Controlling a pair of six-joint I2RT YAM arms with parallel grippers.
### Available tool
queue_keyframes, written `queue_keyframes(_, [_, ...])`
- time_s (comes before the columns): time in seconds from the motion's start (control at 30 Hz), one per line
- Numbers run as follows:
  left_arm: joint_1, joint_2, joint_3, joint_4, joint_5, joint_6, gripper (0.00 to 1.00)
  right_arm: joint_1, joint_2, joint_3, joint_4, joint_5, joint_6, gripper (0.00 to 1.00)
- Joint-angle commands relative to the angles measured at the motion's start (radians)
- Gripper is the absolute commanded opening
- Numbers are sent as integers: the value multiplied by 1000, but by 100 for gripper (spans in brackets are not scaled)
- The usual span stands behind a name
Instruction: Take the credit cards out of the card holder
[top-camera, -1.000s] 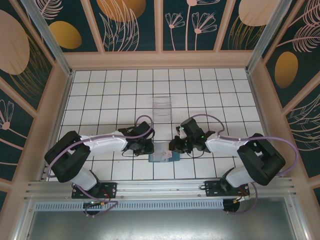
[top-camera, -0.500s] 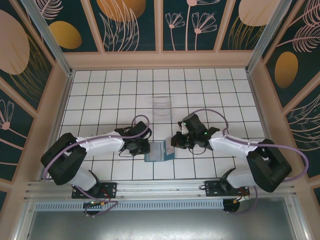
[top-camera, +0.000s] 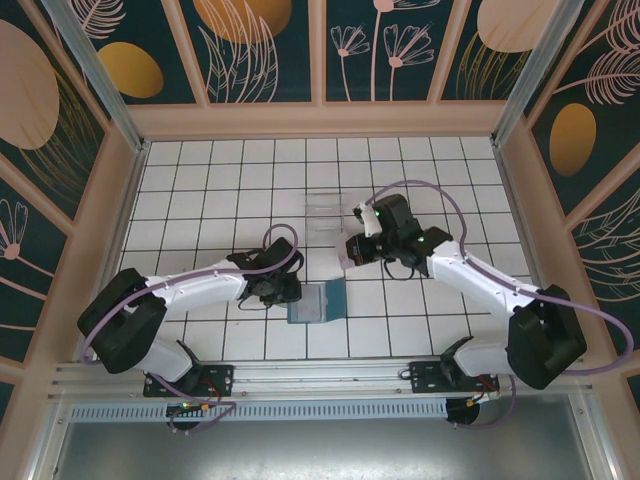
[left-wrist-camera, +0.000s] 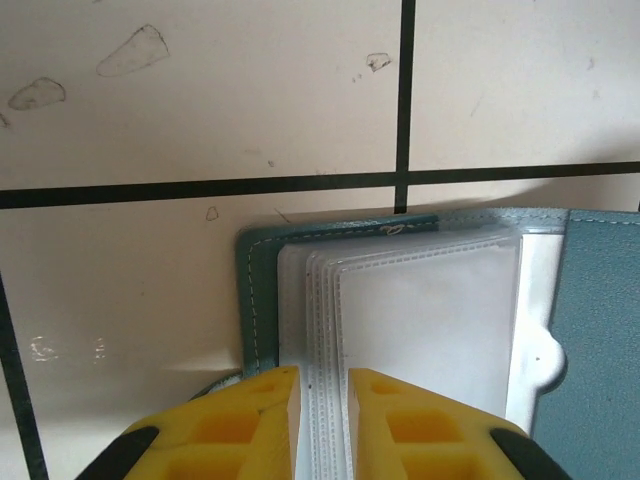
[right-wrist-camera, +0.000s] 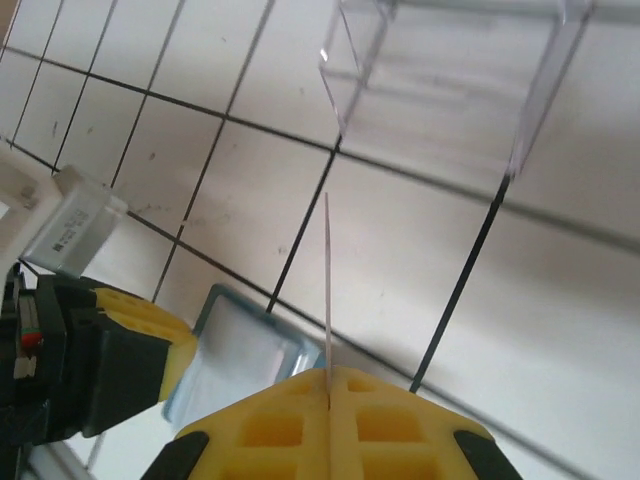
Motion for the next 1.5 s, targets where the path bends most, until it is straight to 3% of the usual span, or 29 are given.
queue_keyframes(0.0, [5,-18,20,-22,-23,9,21,-10,27,79,-26,1,-348,2])
queue_keyframes(0.2, [15,-16,-1,4,-18,9,21,-14,147,257,-138,12,-770,0])
queue_keyframes(0.47, [56,-33,7,6,12,26,21,-28,405,538,-357,36,-1089,0])
queue_keyframes(0.67, [59,-13,13,15,24,20,21,-45,578,761,-512,2,-1175,0])
queue_keyframes(0.93, [64,24,45,-1,20,32,21,-49,745,928,-608,-6,-1242,0])
queue_keyframes(1.47, [82,43,49,-4,17,35,21,-52,879,1001,-736,-82,-1259,0])
